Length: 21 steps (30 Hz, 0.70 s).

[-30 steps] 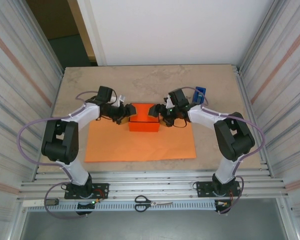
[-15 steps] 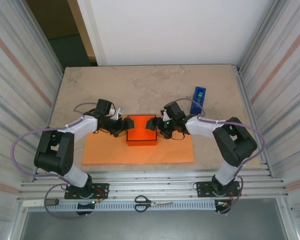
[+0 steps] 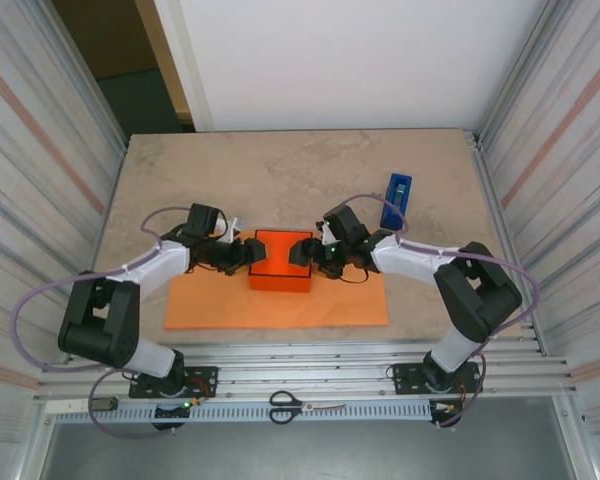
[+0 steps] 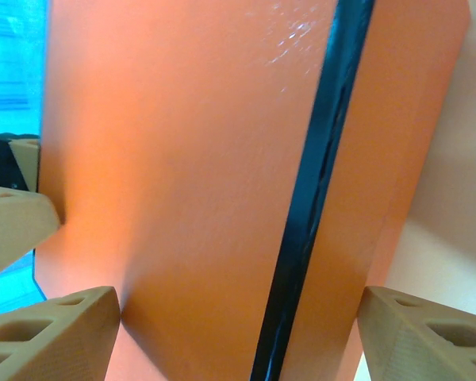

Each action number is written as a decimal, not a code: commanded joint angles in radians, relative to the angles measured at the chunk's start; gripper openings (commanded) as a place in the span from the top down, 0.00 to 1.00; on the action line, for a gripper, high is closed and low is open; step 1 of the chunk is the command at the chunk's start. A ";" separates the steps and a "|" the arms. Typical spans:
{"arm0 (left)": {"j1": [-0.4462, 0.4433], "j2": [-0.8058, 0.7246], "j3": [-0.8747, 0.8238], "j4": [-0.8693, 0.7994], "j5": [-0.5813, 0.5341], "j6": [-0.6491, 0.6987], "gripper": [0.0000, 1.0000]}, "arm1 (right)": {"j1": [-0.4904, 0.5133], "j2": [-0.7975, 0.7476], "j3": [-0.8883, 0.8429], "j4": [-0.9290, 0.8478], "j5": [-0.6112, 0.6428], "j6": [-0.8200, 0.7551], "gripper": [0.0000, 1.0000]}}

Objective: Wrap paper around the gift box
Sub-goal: Place the gift box on the wrapping paper.

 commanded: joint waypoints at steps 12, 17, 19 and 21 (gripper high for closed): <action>-0.015 -0.013 -0.091 -0.030 -0.040 0.030 0.33 | 0.038 0.042 -0.001 0.027 0.003 0.017 0.22; -0.014 -0.009 -0.078 -0.044 -0.041 0.038 0.32 | 0.039 0.036 -0.008 0.009 0.032 0.036 0.23; -0.014 -0.016 -0.074 -0.051 -0.037 0.037 0.33 | 0.042 0.030 -0.012 0.014 0.024 0.039 0.25; -0.014 -0.030 -0.075 -0.052 -0.032 0.030 0.33 | 0.044 0.024 -0.009 0.011 0.005 0.046 0.25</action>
